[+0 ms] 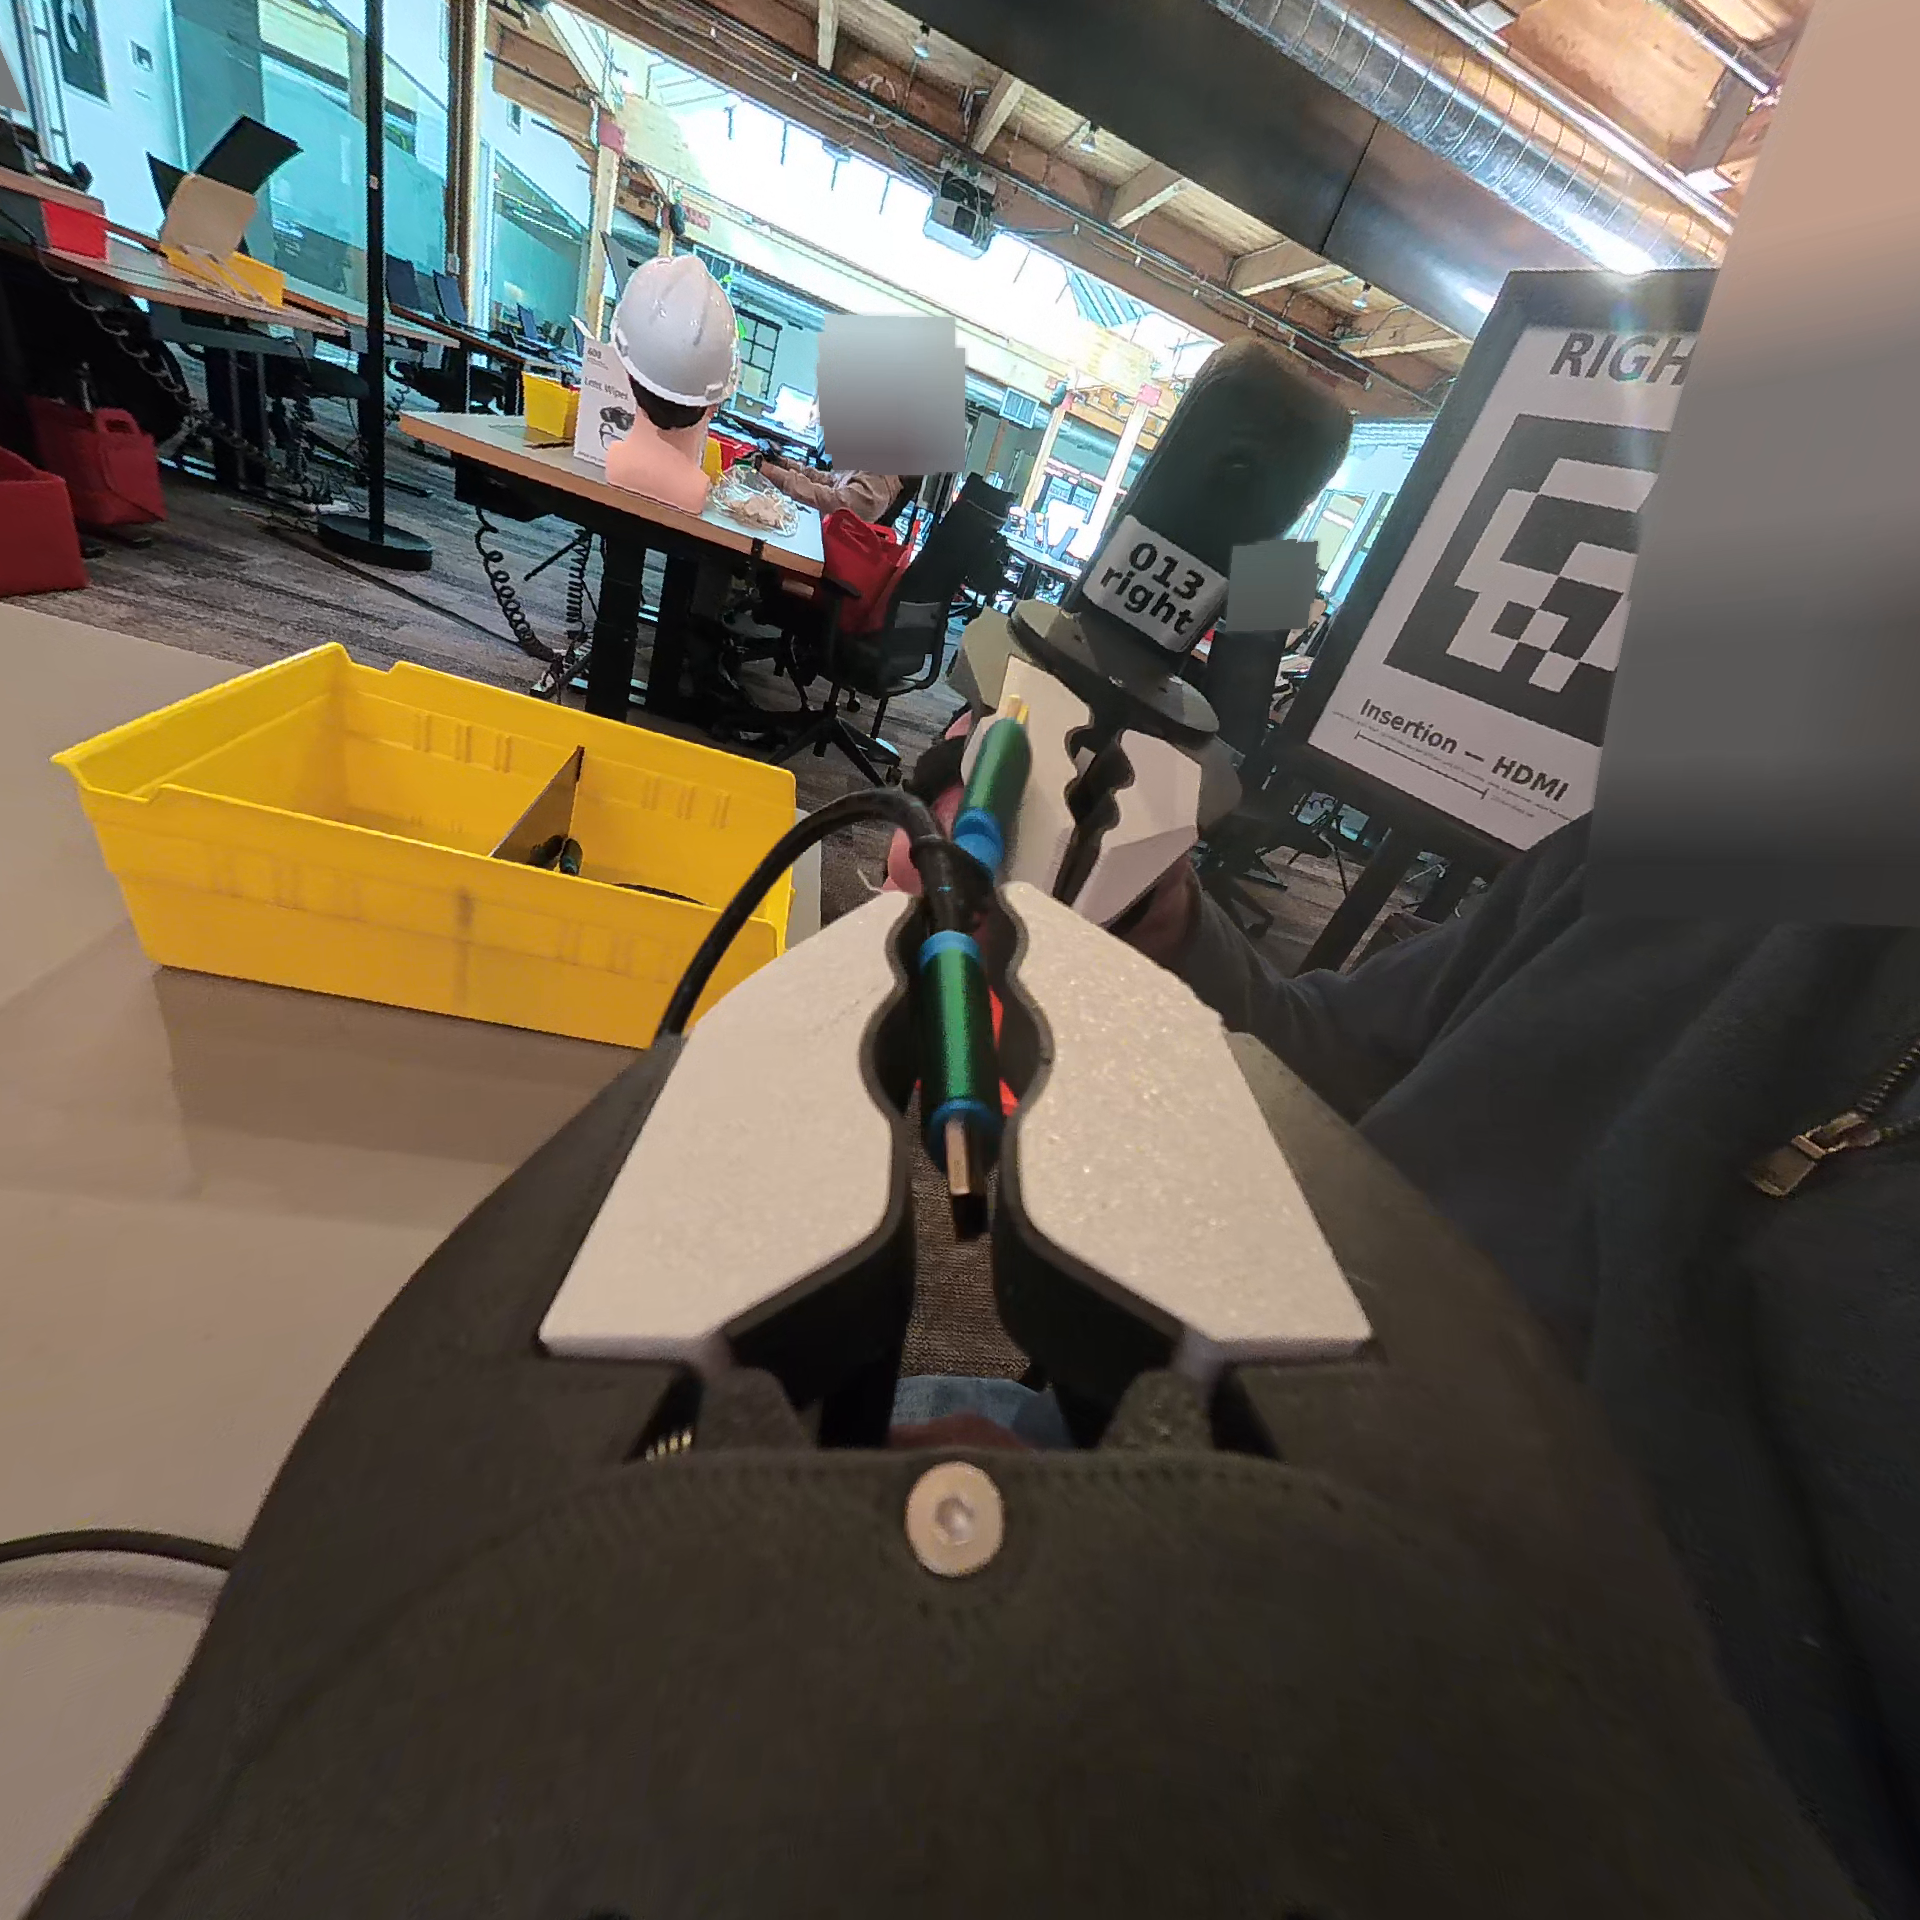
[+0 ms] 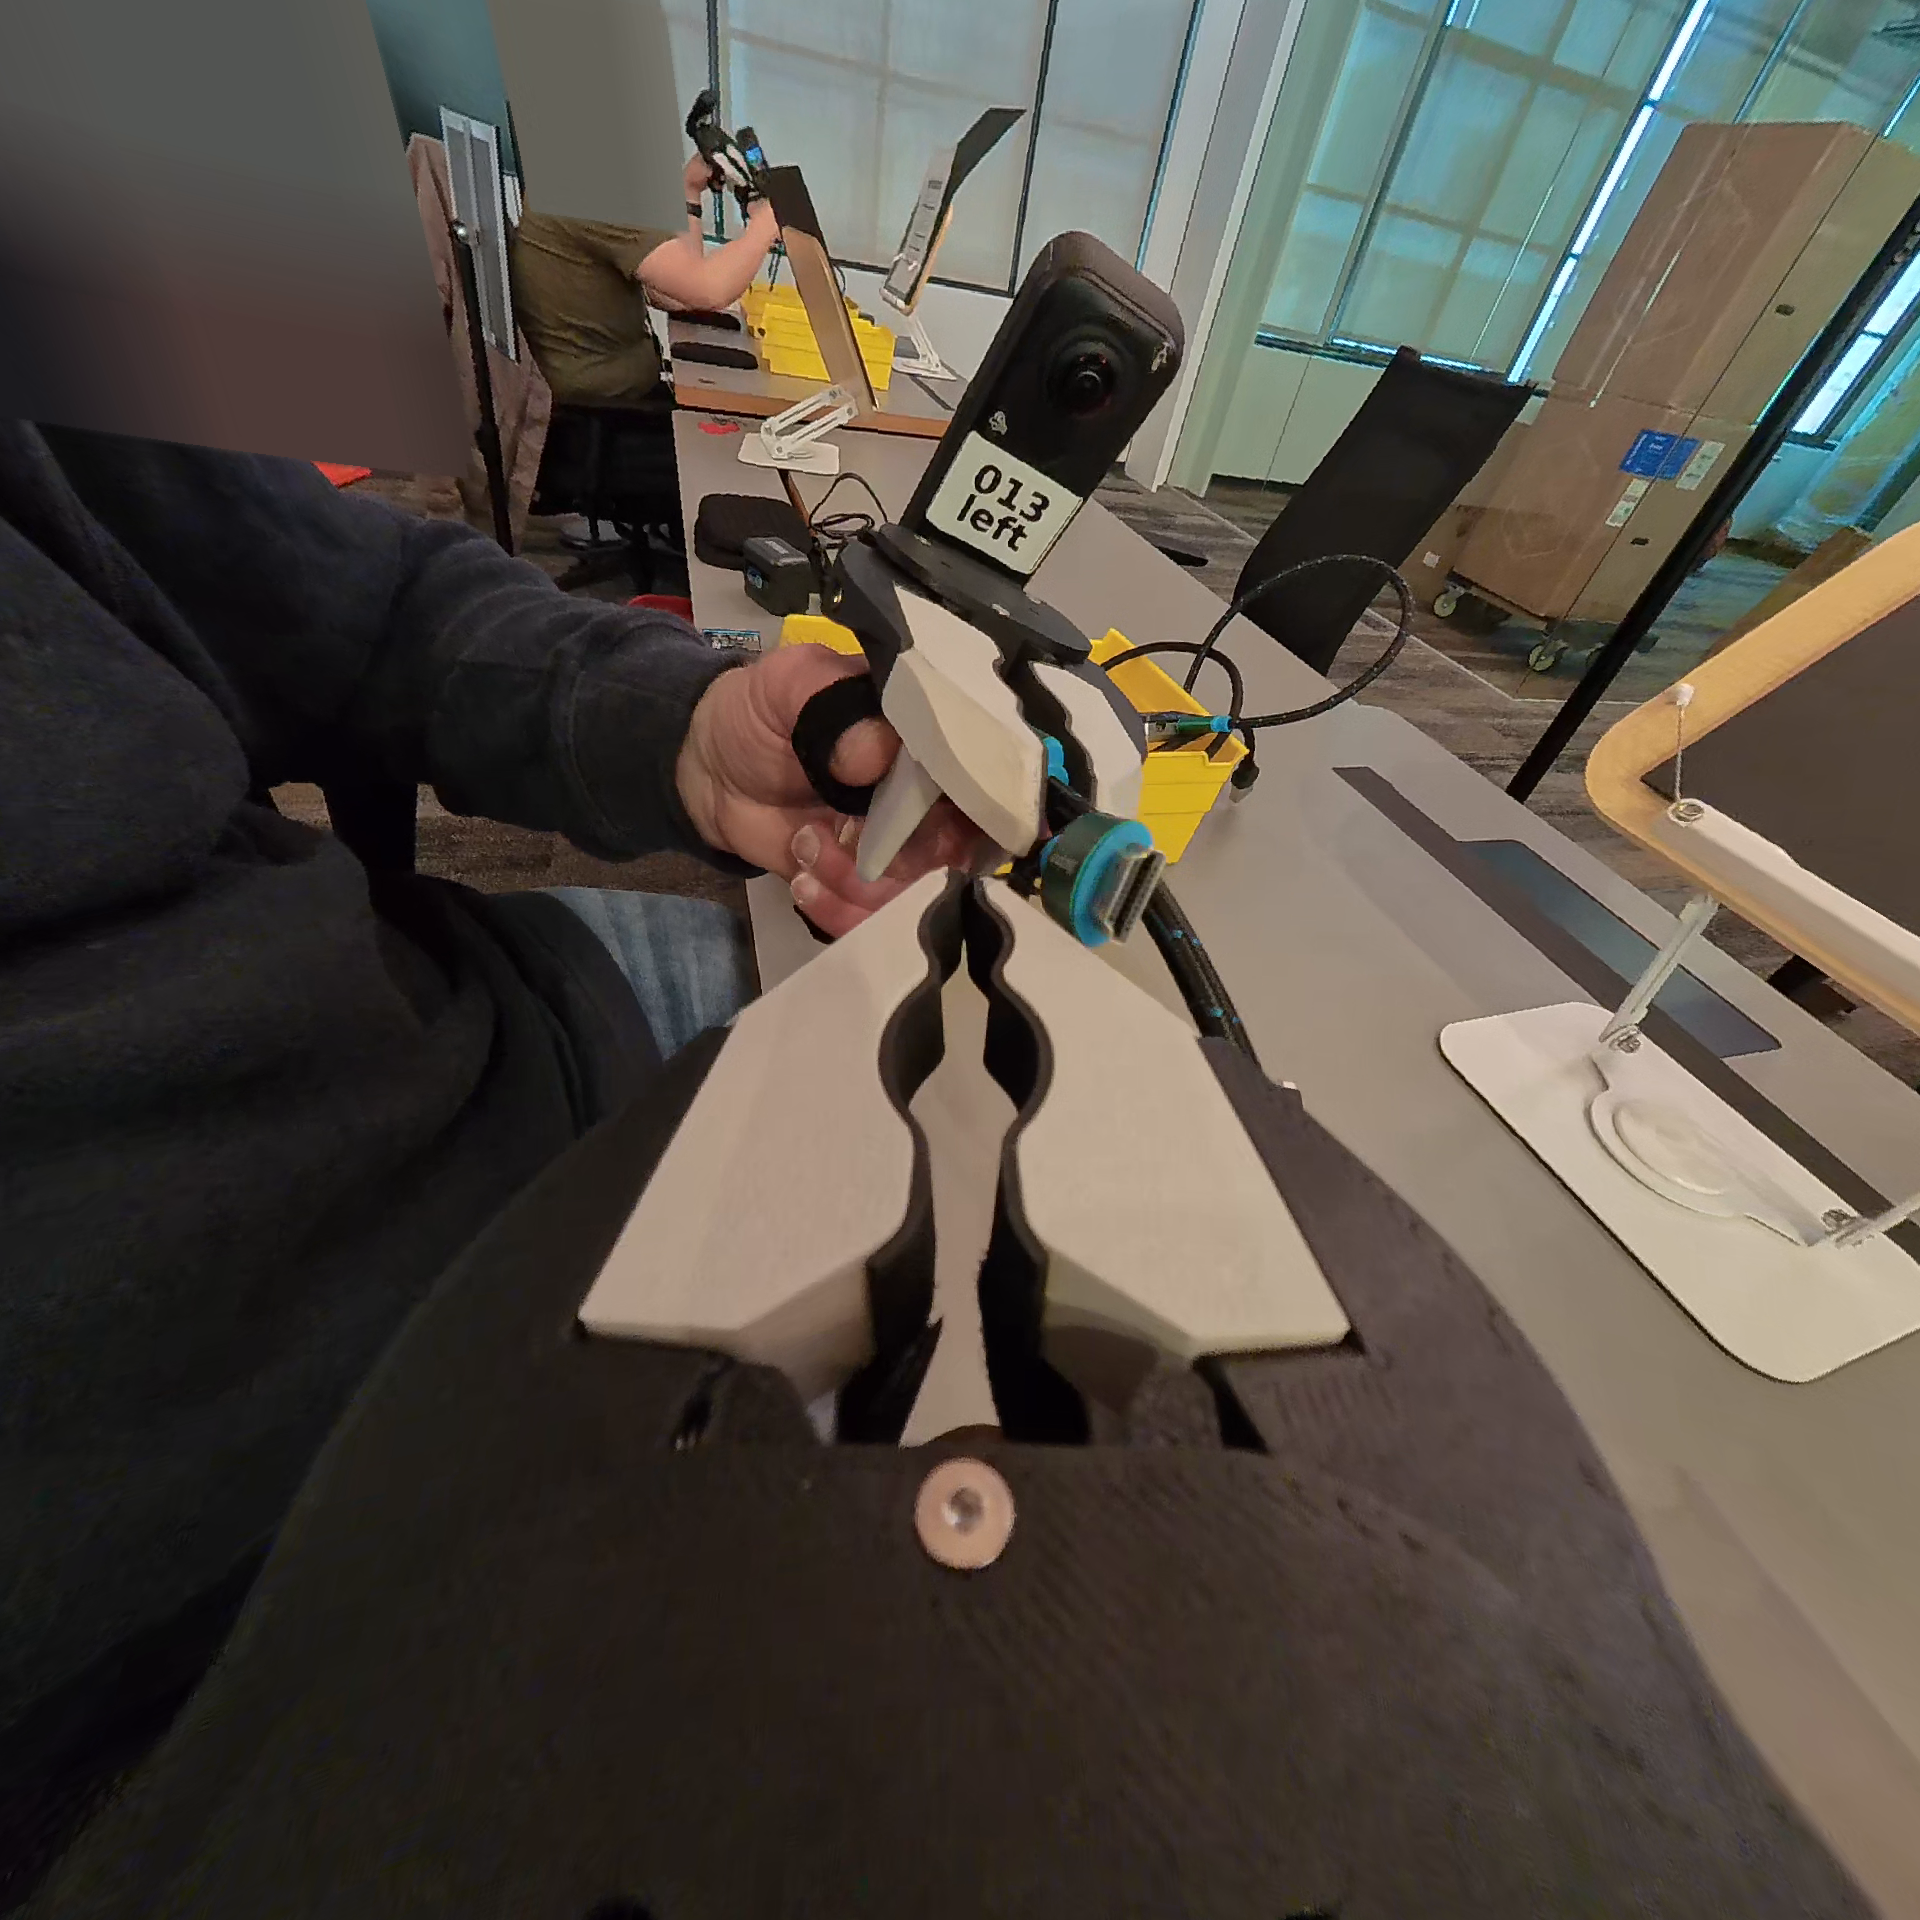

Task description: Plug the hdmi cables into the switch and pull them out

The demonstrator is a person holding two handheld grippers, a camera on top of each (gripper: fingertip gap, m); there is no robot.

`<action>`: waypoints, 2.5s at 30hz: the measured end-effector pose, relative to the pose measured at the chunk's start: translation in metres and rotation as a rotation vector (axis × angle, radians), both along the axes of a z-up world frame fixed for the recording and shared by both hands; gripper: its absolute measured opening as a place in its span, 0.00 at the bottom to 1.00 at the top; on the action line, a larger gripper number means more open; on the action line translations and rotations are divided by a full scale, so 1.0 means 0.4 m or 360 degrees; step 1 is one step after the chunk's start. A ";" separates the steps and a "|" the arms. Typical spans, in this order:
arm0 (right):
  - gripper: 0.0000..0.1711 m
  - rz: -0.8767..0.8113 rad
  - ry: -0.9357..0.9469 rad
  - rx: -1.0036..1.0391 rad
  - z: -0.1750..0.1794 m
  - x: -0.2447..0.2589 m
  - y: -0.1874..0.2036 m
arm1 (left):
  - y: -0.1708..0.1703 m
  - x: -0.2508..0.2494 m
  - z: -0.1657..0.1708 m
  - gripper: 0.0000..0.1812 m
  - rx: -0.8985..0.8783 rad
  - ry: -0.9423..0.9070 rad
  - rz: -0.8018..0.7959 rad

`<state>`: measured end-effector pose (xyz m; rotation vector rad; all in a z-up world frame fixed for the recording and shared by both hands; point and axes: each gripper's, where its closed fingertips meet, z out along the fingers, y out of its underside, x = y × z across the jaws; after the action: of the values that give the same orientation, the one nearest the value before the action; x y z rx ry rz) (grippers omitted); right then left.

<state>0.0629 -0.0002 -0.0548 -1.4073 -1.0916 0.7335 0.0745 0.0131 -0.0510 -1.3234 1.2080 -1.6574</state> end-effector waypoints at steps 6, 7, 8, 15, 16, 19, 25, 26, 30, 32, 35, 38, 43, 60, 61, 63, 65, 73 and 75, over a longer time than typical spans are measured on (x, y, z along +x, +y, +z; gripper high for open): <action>0.00 -0.0044 -0.0050 0.0009 -0.013 -0.020 0.010 | 0.002 0.000 0.002 0.05 0.0016 -0.0005 0.0030; 0.00 -0.0061 -0.0076 0.0016 -0.019 -0.024 0.014 | 0.001 0.000 0.003 0.05 0.0017 -0.0006 0.0028; 0.00 -0.0083 -0.0109 0.0030 -0.024 -0.026 0.019 | 0.000 0.000 0.003 0.05 0.0018 -0.0007 0.0030; 0.00 -0.0177 -0.0243 0.0118 -0.031 -0.031 0.038 | 0.006 -0.005 0.010 0.05 -0.0018 -0.0024 0.0040; 0.00 -0.0182 -0.0246 0.0117 -0.030 -0.031 0.040 | 0.007 -0.005 0.011 0.05 -0.0023 -0.0028 0.0040; 0.00 -0.0246 -0.0309 0.0113 -0.043 -0.023 0.056 | 0.010 -0.004 0.008 0.05 -0.0027 -0.0015 0.0045; 0.00 -0.0308 -0.0270 0.0185 -0.027 -0.012 0.065 | 0.010 -0.008 0.020 0.05 -0.0025 -0.0048 0.0043; 0.00 -0.0312 -0.0248 0.0191 -0.022 -0.010 0.064 | 0.012 -0.010 0.024 0.05 -0.0022 -0.0053 0.0049; 0.02 -0.0292 -0.0122 0.0158 0.004 0.001 0.057 | 0.020 -0.012 0.027 0.05 -0.0038 -0.0062 0.0068; 0.01 -0.0312 -0.0076 0.0140 0.012 0.010 0.060 | 0.021 -0.011 0.025 0.05 -0.0055 -0.0067 0.0066; 0.02 -0.0304 -0.0044 0.0109 0.013 0.010 0.061 | 0.024 -0.010 0.023 0.05 -0.0058 -0.0068 0.0081; 0.04 -0.0254 0.0023 0.0049 0.016 0.001 0.055 | 0.024 -0.011 0.027 0.05 -0.0054 -0.0077 0.0085; 0.04 -0.0211 0.0144 -0.0050 0.021 -0.004 0.057 | 0.027 -0.012 0.026 0.05 -0.0069 -0.0087 0.0086; 0.00 -0.0156 0.0255 -0.0202 0.016 -0.004 0.064 | 0.026 -0.007 0.018 0.05 -0.0074 -0.0071 0.0084; 0.00 -0.0146 0.0261 -0.0208 0.017 -0.005 0.064 | 0.027 -0.008 0.018 0.05 -0.0075 -0.0071 0.0085; 0.00 -0.0137 0.0259 -0.0201 0.018 -0.006 0.063 | 0.026 -0.009 0.019 0.05 -0.0071 -0.0074 0.0082; 0.00 -0.0146 0.0246 -0.0192 0.018 -0.005 0.063 | 0.026 -0.008 0.019 0.05 -0.0067 -0.0071 0.0075; 0.00 -0.0099 0.0232 -0.0199 0.024 -0.004 0.049 | 0.007 -0.007 0.022 0.07 -0.0028 -0.0058 0.0028; 0.00 -0.0124 0.0272 -0.0169 0.039 0.005 0.051 | -0.001 -0.005 0.019 0.08 -0.0003 -0.0027 -0.0010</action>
<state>0.0650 0.0202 -0.0393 -1.4400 -0.8714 0.8493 0.0727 0.0125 -0.0436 -1.3051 1.2020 -1.6713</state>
